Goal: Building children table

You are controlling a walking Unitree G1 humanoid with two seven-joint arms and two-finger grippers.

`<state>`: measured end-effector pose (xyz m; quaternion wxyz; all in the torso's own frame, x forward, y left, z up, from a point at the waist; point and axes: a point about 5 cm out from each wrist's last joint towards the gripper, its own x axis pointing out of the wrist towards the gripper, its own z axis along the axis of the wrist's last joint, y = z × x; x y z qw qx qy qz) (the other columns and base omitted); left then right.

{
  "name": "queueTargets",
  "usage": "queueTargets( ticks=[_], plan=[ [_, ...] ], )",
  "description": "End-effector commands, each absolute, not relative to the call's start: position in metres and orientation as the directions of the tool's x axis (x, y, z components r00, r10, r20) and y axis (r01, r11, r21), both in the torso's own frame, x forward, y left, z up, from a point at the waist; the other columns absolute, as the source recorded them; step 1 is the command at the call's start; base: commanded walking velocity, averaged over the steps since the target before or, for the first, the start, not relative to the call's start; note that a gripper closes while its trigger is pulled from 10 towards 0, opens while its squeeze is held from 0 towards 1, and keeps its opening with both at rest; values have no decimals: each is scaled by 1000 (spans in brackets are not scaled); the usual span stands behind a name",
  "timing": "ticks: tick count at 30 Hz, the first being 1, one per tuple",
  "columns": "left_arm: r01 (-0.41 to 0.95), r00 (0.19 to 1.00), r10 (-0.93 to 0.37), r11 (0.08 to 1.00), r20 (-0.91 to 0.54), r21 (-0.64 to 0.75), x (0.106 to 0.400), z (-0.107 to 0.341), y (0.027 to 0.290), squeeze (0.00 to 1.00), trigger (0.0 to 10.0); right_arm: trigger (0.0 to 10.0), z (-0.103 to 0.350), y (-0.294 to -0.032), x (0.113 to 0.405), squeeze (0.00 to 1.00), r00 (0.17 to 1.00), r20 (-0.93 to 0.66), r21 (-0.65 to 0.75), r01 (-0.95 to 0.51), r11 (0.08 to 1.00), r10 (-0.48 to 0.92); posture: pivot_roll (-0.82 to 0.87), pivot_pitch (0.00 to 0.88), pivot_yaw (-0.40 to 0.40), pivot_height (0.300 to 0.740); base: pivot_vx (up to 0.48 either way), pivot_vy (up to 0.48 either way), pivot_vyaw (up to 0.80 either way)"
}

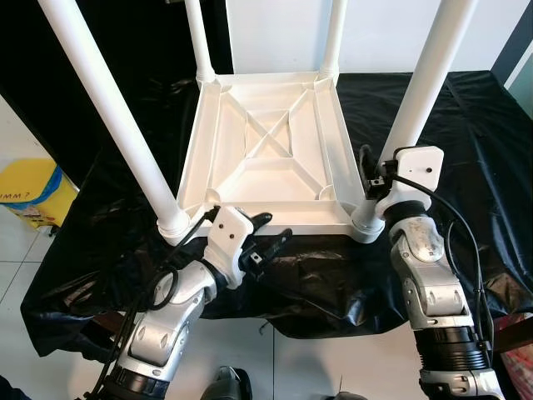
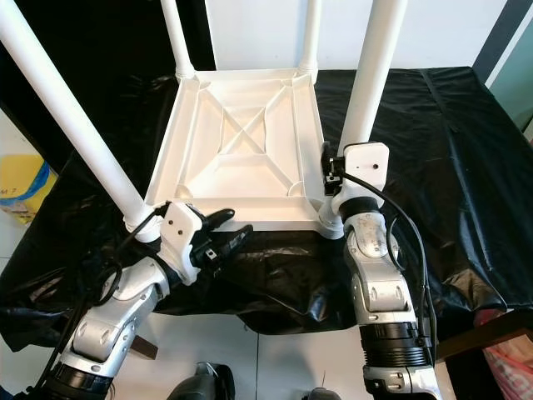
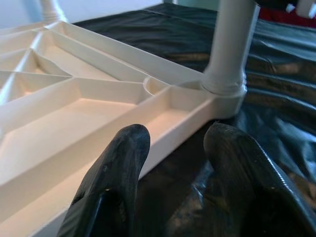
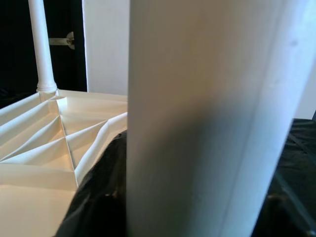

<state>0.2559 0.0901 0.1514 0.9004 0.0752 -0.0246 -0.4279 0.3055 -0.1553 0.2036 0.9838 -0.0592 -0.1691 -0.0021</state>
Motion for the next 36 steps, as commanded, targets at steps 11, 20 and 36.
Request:
queueTargets(
  ticks=[11, 20, 36],
  plan=[
    [859, 507, -848, 480, -154, 179, 247, 141, 94, 0, 10000, 10000, 195, -157, 306, 0, 972, 233, -50, 16, 999, -4, -49, 137, 35, 740, 0, 0, 0],
    [818, 573, -741, 542, -351, 190, 251, 114, 112, 0, 10000, 6980, 187, -161, 302, 0, 991, 133, 269, -11, 963, -26, -44, 145, 44, 740, 0, 0, 0],
    [650, 693, -496, 744, -523, 156, 269, 86, 141, 0, 10000, 10000, 188, -170, 288, 0, 992, 121, 631, -101, 769, 32, -49, 159, 60, 740, 0, 0, 0]
  ],
)
